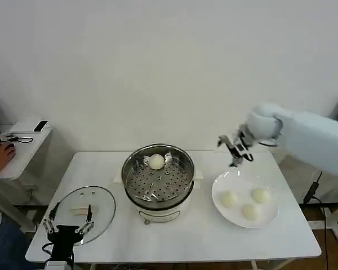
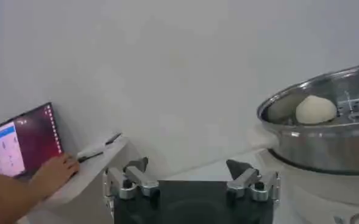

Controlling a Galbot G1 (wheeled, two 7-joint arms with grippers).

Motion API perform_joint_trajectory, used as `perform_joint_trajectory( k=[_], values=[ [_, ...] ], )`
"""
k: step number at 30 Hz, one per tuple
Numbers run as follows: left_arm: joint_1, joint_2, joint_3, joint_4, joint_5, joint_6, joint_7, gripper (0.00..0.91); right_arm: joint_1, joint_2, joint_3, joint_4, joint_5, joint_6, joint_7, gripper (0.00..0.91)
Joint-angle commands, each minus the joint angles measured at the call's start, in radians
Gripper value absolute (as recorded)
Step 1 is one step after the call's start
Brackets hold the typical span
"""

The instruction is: Take steamed baozi put them in steamer then cover it.

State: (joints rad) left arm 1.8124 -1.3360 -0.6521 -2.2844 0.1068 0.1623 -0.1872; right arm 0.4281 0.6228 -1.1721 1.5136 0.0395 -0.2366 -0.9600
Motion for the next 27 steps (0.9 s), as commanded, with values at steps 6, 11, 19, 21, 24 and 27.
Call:
perform_joint_trajectory(
  k=[6,11,19,21,24,27],
  values=[
    [-0.004,0.005,-0.006,0.004,-0.003,0.0,0.004,0.907,-0.422,-0.112,0.267,0.001,-0.071,-0.068,0.015,0.907],
    [0.002,-0.001,-0.006,0.005,0.001,0.0,0.004,0.907,-0.455,-0.043,0.283,-0.052,-0.077,-0.076,0.003,0.907],
    [0.011,-0.001,-0.009,0.007,0.007,-0.001,0.003,0.907,-0.487,0.058,0.296,-0.125,-0.109,-0.073,-0.002,0.907],
    [0.013,-0.001,-0.012,0.008,0.007,-0.001,0.002,0.907,-0.487,0.087,0.301,-0.154,-0.115,-0.069,0.002,0.907],
    [0.014,0.0,-0.019,0.009,0.007,-0.002,0.002,0.907,-0.486,0.125,0.306,-0.188,-0.116,-0.068,0.004,0.907],
    [0.014,0.001,-0.024,0.008,0.007,-0.001,0.003,0.907,-0.486,0.143,0.306,-0.207,-0.12,-0.071,0.003,0.907]
  ],
)
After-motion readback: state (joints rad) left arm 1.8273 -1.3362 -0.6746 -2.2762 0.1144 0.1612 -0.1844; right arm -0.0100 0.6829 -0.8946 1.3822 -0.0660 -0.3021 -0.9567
